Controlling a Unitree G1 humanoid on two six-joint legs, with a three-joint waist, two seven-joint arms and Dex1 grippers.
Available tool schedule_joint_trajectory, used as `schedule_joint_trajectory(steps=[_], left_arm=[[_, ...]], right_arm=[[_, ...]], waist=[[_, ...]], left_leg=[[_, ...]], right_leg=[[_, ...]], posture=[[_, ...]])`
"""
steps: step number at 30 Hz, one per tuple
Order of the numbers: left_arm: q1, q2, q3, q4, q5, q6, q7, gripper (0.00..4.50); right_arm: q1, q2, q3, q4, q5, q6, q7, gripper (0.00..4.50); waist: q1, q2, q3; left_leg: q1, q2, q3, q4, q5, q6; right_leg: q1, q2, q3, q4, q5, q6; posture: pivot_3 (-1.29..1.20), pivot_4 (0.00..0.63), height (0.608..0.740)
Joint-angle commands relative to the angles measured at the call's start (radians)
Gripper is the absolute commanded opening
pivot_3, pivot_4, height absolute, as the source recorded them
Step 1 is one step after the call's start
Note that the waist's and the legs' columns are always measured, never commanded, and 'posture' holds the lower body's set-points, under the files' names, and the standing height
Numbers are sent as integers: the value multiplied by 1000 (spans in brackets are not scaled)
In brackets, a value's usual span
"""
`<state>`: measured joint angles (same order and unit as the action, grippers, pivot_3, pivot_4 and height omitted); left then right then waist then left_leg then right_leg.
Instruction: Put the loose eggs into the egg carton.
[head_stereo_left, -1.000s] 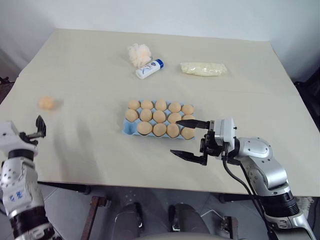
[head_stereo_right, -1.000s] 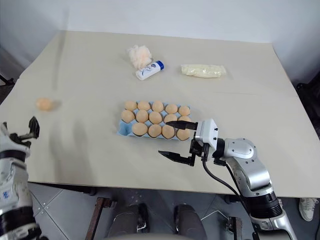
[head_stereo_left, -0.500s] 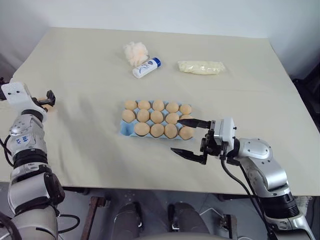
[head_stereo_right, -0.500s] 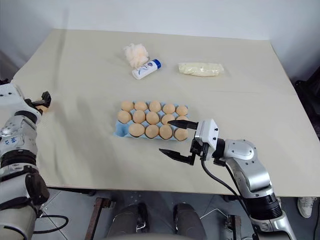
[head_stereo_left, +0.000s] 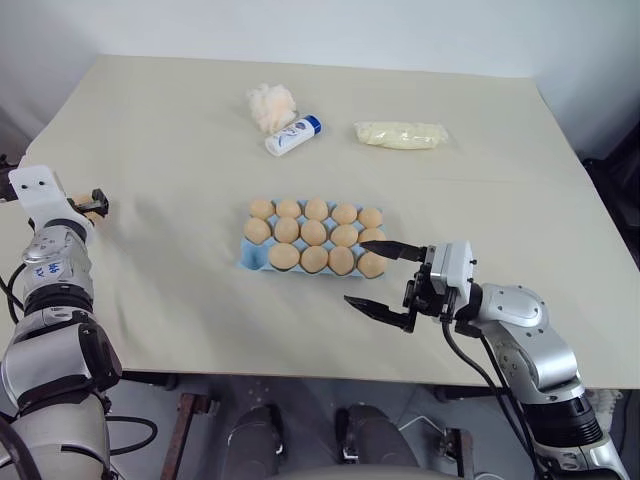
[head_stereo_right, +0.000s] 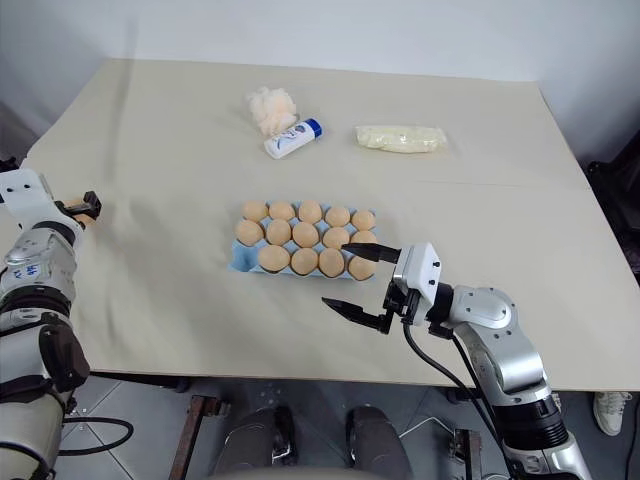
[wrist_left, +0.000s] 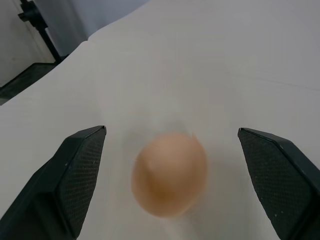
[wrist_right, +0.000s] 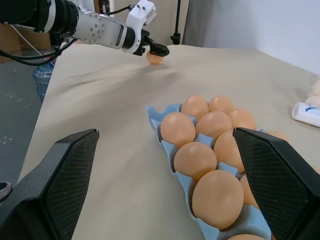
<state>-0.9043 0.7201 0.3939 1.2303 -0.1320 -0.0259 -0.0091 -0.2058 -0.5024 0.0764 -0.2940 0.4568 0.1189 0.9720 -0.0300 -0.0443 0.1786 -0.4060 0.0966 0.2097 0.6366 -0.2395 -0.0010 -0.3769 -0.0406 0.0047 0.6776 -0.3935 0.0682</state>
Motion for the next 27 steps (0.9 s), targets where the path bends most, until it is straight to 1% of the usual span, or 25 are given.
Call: schedule_joint_trajectory(steps=[1,7,10,14,17,21,23,26,27], left_arm=[[-25,10,3,3,-5,7,16,4488],[-37,-7,7,20,-16,16,28,4488],[-41,-10,10,27,-20,26,33,3888],[-41,-10,12,31,-21,33,47,2640],[-38,-9,11,28,-25,24,38,1829],[-12,-1,21,7,-40,-21,2,1829],[5,-6,17,-21,-43,-68,-51,1829],[49,-32,15,-125,-82,-178,-245,1829],[69,-44,11,-175,-106,-197,-336,1829]], right_arm=[[5,-11,-25,-42,5,-10,-8,4500],[3,-13,-29,-37,1,-15,-8,4500],[3,-12,-31,-37,0,-17,-9,4500],[4,-9,-33,-37,-2,-19,-14,4500],[4,-7,-31,-35,-6,-21,-17,4500],[8,-5,-29,-31,-10,-27,-20,4500],[11,-5,-29,-32,-11,-28,-20,4500],[17,-8,-30,-35,-12,-28,-21,4500],[20,-10,-32,-36,-12,-27,-21,4500]], waist=[[0,0,0],[1,-1,0],[-1,-1,0],[0,-1,0],[0,-1,0],[0,-1,0],[-1,-1,0],[0,-1,0],[1,-1,0]], left_leg=[[0,0,0,0,0,0],[0,0,0,1,0,0],[0,0,0,1,0,0],[0,0,0,1,0,0],[0,0,0,1,0,0],[0,0,0,2,0,0],[0,0,0,3,0,0],[0,0,1,3,0,0],[0,0,1,3,0,0]], right_leg=[[0,0,0,0,0,0],[0,0,0,1,0,0],[0,0,-1,1,0,0],[0,0,0,2,0,0],[0,0,0,2,0,0],[0,0,-1,2,0,0],[0,0,-1,3,0,0],[0,0,-2,3,0,0],[0,0,-3,3,0,0]], posture=[[0,150,740],[0,150,740],[0,150,740],[0,150,740],[0,150,740],[0,150,740],[0,150,740],[0,150,740],[0,150,740]])
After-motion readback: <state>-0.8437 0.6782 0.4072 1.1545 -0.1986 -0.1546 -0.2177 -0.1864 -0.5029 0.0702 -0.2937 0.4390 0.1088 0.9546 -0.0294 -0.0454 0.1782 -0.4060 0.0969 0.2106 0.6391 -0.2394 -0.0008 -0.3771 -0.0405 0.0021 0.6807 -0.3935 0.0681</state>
